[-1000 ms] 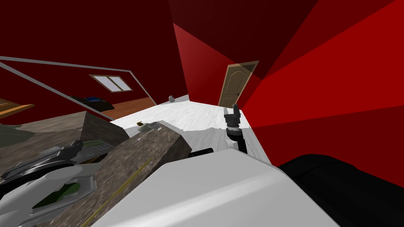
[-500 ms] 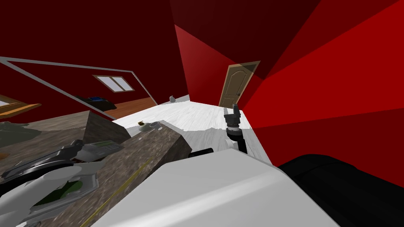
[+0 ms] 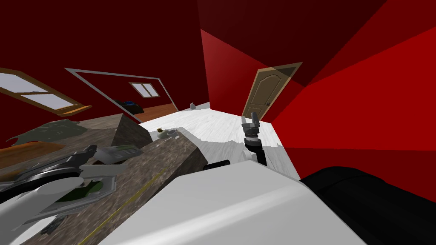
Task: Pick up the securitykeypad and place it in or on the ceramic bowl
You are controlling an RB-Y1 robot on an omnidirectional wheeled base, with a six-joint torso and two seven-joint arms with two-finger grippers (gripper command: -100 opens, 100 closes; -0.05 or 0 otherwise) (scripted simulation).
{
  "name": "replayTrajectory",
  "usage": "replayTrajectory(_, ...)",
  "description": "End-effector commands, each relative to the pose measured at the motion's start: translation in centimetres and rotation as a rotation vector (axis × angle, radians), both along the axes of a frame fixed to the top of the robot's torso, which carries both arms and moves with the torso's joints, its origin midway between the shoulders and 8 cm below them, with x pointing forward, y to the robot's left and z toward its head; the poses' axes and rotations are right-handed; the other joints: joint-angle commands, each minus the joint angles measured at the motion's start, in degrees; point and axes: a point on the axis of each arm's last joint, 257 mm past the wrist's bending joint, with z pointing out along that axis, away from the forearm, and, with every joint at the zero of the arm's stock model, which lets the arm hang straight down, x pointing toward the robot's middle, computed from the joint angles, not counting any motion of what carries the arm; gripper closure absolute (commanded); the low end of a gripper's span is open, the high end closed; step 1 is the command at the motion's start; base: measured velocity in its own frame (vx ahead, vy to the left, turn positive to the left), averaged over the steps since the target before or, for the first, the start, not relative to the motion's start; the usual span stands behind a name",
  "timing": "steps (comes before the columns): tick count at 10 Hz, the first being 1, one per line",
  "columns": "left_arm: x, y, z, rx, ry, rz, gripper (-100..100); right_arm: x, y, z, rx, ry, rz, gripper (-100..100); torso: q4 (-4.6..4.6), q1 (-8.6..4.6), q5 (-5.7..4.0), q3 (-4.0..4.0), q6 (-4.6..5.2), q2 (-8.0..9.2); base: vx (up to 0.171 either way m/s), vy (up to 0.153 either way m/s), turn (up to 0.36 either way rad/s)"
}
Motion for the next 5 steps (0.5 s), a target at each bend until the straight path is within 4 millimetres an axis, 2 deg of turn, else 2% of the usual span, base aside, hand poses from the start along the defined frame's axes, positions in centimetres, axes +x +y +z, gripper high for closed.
replayTrajectory(1,0.47,-0.53,0.23,-0.002,0.001,-0.015,-100,0.0,0.0,0.0,0.0,0.0,0.0,0,0.0,0.0,0.0,0.0,0.0,0.0,0.041,-0.046,0.141)
replayTrajectory(5,0.47,-0.53,0.23,-0.002,0.001,-0.015,-100,0.0,0.0,0.0,0.0,0.0,0.0,0,0.06,0.36,0.09,0.16,0.05,0.29,-0.007,0.008,-0.023)
